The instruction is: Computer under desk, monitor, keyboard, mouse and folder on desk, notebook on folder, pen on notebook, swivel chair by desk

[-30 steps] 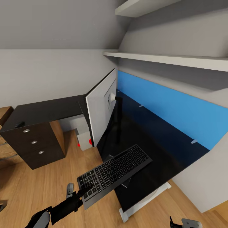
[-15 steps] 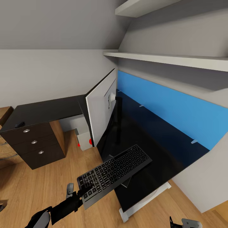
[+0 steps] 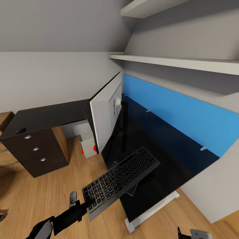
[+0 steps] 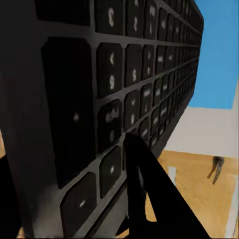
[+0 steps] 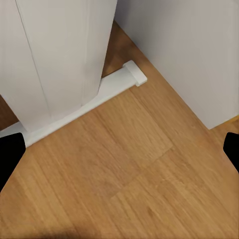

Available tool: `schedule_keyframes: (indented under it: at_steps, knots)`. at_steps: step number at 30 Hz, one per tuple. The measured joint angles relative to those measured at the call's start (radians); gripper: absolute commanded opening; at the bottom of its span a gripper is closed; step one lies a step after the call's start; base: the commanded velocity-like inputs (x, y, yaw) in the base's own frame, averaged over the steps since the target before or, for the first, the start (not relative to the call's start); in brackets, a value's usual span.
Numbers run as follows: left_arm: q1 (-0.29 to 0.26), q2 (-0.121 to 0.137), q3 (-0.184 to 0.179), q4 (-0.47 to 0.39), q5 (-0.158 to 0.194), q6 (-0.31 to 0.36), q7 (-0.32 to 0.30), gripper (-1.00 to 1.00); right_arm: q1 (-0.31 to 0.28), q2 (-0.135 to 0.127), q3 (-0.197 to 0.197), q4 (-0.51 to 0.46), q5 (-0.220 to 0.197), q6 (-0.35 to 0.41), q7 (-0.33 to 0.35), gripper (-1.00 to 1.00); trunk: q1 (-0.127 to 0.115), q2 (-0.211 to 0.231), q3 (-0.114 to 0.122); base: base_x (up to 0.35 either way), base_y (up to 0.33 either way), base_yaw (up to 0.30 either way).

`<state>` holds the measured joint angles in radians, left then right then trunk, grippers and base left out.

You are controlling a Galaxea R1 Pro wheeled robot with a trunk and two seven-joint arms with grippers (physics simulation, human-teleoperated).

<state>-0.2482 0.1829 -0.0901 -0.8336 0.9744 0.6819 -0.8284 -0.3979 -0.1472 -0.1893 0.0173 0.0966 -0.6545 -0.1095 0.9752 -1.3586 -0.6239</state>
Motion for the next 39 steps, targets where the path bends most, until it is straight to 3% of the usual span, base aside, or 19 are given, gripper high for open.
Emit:
schedule_keyframes:
  at_steps: [2,21,39]
  knots:
    - [0.000,0.001,0.000,0.001,-0.016,-0.010,0.001,-1.00,0.000,0.000,0.000,0.000,0.000,0.000,0.000,1.00,0.000,0.000,0.000,0.000,0.000,0.000]
    - [0.000,0.000,-0.001,-0.012,-0.021,-0.013,0.000,-1.00,0.000,-0.003,0.000,-0.001,-0.001,0.000,-0.002,1.00,0.000,0.000,0.000,-0.002,0.000,0.000]
    - [0.000,0.002,0.001,-0.036,-0.024,-0.014,0.001,-1.00,0.000,-0.002,0.000,-0.001,-0.001,0.000,-0.002,1.00,-0.069,0.126,0.056,0.000,0.000,0.000]
